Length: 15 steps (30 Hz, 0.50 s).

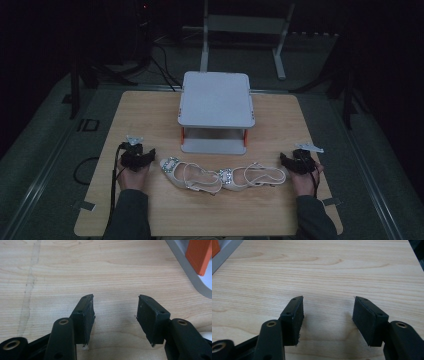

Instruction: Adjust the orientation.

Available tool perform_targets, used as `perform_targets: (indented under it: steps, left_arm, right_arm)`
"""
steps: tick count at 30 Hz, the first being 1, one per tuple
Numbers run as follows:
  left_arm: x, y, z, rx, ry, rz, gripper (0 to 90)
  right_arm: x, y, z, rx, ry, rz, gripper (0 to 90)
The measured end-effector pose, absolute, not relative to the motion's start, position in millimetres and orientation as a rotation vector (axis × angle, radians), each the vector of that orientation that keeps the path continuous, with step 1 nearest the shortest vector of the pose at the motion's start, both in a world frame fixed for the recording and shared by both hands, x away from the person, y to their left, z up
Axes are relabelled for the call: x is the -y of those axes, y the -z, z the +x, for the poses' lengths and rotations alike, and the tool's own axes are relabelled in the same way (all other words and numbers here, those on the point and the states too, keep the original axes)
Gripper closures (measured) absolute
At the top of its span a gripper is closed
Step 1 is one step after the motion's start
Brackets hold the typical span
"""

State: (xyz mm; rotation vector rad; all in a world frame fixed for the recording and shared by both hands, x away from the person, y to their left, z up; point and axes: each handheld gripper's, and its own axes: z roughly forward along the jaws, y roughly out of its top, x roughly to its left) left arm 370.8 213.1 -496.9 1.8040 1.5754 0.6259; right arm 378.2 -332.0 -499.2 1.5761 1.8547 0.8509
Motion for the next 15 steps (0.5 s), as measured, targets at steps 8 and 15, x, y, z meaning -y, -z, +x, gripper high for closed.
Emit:
perform_targets:
  steps: [8,15]
  left_arm:
    - [-204,492,370,-1.551,-0.694,1.83,46.6]
    - [-195,483,363,-1.535,-0.721,1.802,47.0]
  right_arm:
    - [331,499,377,-1.857,-0.85,1.56,40.1]
    - [332,499,377,-1.861,-0.848,1.562,39.8]
